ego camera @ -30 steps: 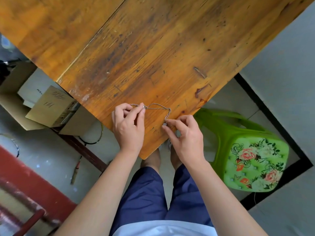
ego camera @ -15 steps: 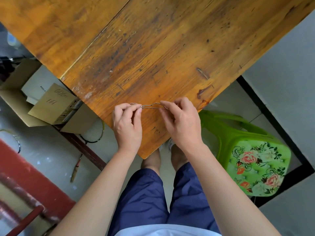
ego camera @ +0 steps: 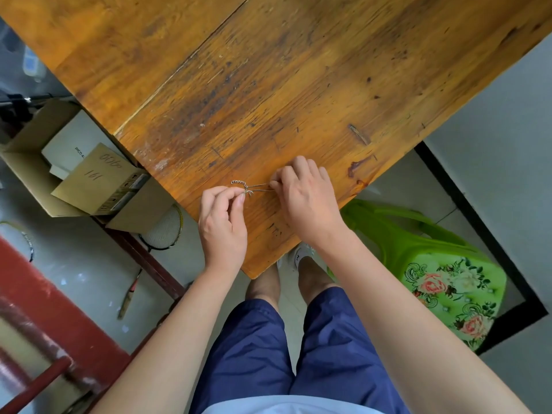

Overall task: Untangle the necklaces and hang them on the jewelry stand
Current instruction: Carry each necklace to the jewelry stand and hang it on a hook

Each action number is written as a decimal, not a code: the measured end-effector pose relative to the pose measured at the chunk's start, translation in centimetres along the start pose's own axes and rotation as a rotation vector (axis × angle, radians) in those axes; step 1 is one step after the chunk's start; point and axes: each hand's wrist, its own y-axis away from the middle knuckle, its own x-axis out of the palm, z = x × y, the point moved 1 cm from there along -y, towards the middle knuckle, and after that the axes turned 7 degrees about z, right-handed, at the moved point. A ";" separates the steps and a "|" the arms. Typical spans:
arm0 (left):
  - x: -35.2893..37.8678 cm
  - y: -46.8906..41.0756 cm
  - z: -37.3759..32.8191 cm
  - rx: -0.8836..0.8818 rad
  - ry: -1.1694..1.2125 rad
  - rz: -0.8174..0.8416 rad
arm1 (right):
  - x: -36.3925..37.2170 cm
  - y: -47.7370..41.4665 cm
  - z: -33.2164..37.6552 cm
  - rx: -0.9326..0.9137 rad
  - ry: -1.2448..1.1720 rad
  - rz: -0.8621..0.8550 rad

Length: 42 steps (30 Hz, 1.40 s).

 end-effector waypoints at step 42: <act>-14.7 1.7 -30.0 -0.255 0.845 0.681 | -29.0 11.6 -0.7 0.302 -1.246 -0.387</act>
